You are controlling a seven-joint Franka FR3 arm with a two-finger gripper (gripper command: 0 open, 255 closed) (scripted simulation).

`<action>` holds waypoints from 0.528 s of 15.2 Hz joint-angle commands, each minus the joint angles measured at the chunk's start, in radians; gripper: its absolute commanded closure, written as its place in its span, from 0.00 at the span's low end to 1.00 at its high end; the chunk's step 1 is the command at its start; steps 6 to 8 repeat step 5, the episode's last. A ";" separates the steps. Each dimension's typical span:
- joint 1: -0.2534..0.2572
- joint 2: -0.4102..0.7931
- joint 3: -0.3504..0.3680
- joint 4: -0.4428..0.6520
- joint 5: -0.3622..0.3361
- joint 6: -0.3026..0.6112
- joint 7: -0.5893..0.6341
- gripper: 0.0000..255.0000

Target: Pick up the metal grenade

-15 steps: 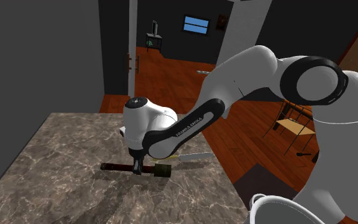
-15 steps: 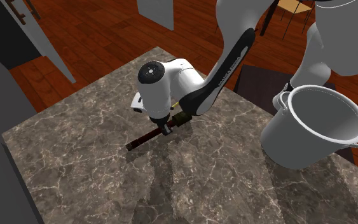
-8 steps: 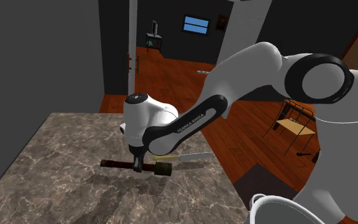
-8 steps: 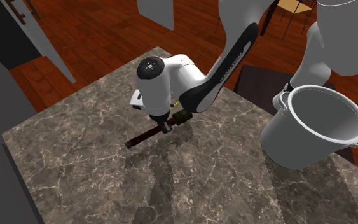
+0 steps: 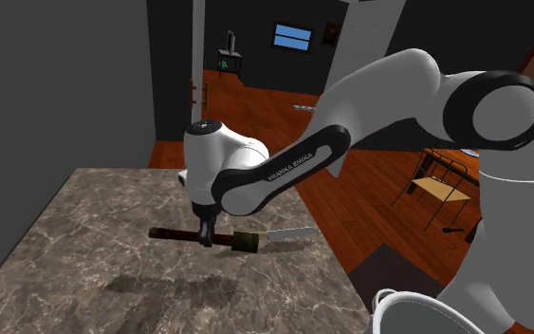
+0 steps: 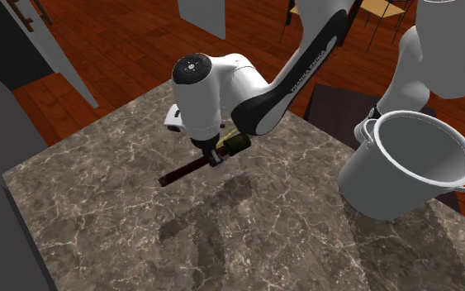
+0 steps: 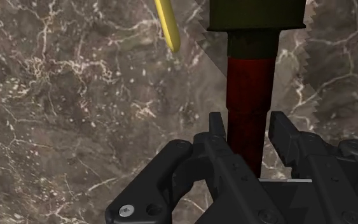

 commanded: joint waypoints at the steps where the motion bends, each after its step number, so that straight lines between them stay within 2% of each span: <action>1: -0.003 -0.018 0.005 0.003 0.009 -0.020 -0.007 1.00; 8: -0.006 -0.036 0.010 0.008 0.018 -0.041 -0.014 1.00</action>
